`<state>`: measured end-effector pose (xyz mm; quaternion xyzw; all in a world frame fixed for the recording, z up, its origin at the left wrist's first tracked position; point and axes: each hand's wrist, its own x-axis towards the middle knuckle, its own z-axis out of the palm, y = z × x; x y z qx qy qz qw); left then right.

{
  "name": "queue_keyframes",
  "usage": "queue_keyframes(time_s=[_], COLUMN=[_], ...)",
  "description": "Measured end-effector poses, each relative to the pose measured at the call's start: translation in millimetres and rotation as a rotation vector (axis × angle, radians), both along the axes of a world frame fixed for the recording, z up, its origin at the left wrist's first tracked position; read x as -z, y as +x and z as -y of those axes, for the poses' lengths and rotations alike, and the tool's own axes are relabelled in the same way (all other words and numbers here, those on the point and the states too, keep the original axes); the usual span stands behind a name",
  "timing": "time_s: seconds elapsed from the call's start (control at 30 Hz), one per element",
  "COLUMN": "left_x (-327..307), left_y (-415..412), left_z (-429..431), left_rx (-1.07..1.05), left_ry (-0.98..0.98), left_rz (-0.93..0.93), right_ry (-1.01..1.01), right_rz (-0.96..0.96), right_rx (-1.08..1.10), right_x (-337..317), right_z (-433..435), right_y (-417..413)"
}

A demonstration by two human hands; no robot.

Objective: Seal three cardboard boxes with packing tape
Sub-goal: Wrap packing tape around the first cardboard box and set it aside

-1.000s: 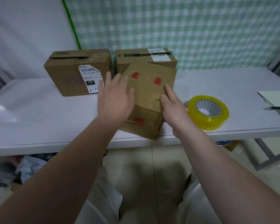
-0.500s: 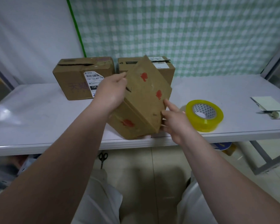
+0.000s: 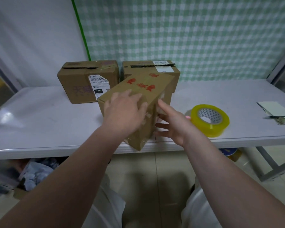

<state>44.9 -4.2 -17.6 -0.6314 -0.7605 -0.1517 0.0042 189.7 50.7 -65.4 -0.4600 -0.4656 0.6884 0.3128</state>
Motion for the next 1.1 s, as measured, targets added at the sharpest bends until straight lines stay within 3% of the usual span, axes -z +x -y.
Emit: queue_keyframes(time_s=[0.07, 0.2, 0.33, 0.4, 0.57, 0.7, 0.77, 0.8, 0.87, 0.93, 1.1], left_x=[-2, 4, -1, -5, -14, -21, -26, -27, -27, -18, 7], left_y=[-10, -37, -52, -54, -45, -29, -24, -25, -28, -39, -60], left_z=[-2, -8, -6, -5, 7, 19, 23, 23, 22, 15, 9], left_rx=[-0.122, -0.199, -0.292, -0.269, -0.115, 0.075, 0.144, 0.153, 0.109, 0.006, -0.074], left_ry=[-0.030, -0.089, -0.047, -0.035, 0.064, 0.287, 0.395, 0.437, 0.447, 0.392, 0.021], left_rz=[0.057, 0.402, 0.872, 0.994, 0.908, 0.543, 0.462, 0.519, 0.819, 1.041, 1.416], right_ry=[-0.002, -0.154, -0.339, -0.369, -0.360, -0.318, -0.346, -0.368, -0.405, -0.396, -0.332], right_rz=[0.024, 0.036, -0.093, -0.189, -0.355, -0.442, -0.553, -0.609, -0.683, -0.663, -0.491], right_rx=[-0.009, 0.087, 0.074, 0.032, 0.025, 0.109, 0.155, 0.160, 0.104, 0.038, 0.067], right_x=[-1, 4, 11, 11, 6, -2, -3, -4, -8, -11, -18], right_z=[-1, 2, 3, 2, -2, -1, -6, -9, -14, -16, -15], right_y=[-2, -5, -9, -12, -16, -13, -3, 4, 17, 26, 29])
